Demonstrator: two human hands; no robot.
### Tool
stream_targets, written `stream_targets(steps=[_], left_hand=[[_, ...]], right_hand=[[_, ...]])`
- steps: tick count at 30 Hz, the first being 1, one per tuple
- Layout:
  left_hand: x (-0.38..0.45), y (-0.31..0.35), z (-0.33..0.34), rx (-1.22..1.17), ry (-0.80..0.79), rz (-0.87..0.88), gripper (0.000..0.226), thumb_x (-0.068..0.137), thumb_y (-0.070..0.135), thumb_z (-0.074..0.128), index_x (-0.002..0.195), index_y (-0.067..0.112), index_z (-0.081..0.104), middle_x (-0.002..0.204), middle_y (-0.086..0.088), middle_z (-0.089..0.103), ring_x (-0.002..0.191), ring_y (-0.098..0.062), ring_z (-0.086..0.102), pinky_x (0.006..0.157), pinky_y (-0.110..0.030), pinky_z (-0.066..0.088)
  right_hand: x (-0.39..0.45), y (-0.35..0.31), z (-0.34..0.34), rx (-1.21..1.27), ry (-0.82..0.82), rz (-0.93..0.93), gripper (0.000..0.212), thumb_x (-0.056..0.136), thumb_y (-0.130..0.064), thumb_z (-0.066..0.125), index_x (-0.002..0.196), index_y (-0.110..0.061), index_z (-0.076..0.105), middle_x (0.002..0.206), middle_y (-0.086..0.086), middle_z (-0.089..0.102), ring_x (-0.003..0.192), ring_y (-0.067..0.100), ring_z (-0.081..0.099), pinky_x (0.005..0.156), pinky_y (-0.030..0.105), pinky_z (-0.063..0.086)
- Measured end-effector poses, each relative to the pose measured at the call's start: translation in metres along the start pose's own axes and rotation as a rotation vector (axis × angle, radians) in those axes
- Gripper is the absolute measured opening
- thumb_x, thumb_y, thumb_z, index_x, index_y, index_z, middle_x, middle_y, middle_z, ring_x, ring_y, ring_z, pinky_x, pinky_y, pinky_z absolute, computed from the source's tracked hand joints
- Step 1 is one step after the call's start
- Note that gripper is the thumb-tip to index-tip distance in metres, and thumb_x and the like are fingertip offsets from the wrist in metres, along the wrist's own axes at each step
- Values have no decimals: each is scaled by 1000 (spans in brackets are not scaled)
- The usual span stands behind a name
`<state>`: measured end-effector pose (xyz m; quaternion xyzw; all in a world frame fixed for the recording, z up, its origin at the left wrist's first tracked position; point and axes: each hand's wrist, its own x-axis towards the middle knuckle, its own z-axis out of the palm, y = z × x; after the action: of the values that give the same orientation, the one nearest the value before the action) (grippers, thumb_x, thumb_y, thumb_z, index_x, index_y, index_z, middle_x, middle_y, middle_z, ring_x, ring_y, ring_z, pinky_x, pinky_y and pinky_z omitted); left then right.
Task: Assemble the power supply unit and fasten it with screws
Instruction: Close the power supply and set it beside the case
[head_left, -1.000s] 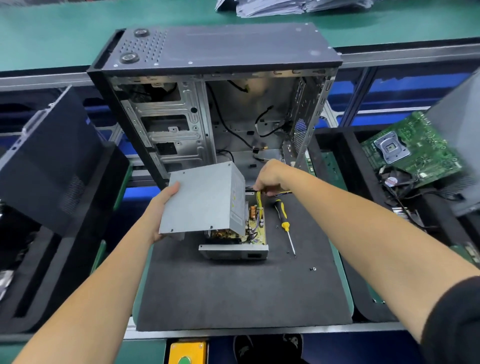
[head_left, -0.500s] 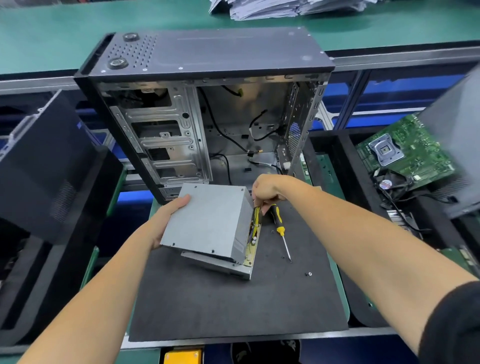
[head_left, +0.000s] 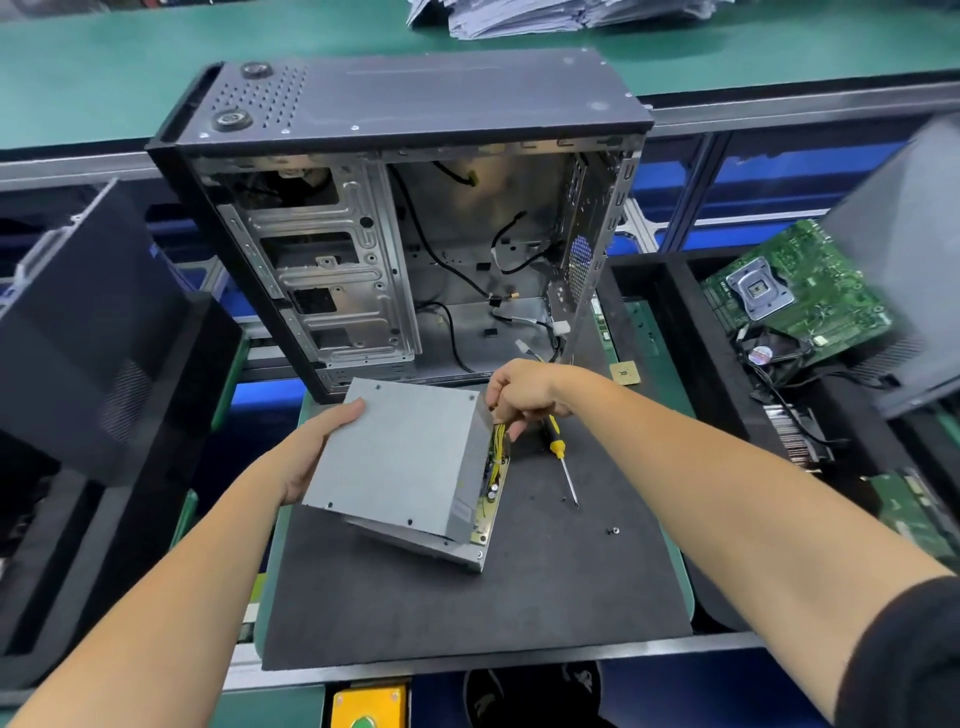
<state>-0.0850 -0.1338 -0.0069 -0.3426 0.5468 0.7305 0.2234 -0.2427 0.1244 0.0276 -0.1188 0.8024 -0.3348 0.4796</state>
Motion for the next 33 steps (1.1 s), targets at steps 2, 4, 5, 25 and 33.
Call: stream_targets(steps=[2,4,5,25,33], left_hand=[[-1,-5,-5,-10,-7,-7,60,42,53,87,87,13,81,102,-15,74,85,-30,73,65,-37,59],[-3,-7,-5,-33,-11,6,62,49,52,85,95,11,78,105,-16,73,88,-32,73,65,-38,59],[-4,-8,-4,-43,-10,14,62,56,51,82,101,9,75,107,-17,72,89,-32,72,65,-39,59],[-32,-28,7,-102,86,206,59,76,63,66,117,21,64,108,-7,74,94,-24,72,63,-31,58],[-36,-25,7,-36,56,202,69,70,66,68,120,19,62,111,-8,73,100,-25,71,70,-32,58]], right_hand=[[0,0,3,11,18,-15,19,88,7,59,88,-12,54,66,6,65,45,16,64,31,16,34],[0,0,5,-2,36,-30,20,87,8,59,87,-12,54,66,6,64,47,18,64,36,18,39],[0,-1,6,-15,44,-37,20,86,8,58,87,-12,54,67,7,63,48,19,63,39,19,42],[4,-17,29,-7,290,-142,8,92,-11,51,87,-5,54,77,18,62,58,30,59,48,28,47],[-38,-28,20,121,-41,273,107,59,-94,44,105,1,56,100,26,67,79,35,71,66,38,60]])
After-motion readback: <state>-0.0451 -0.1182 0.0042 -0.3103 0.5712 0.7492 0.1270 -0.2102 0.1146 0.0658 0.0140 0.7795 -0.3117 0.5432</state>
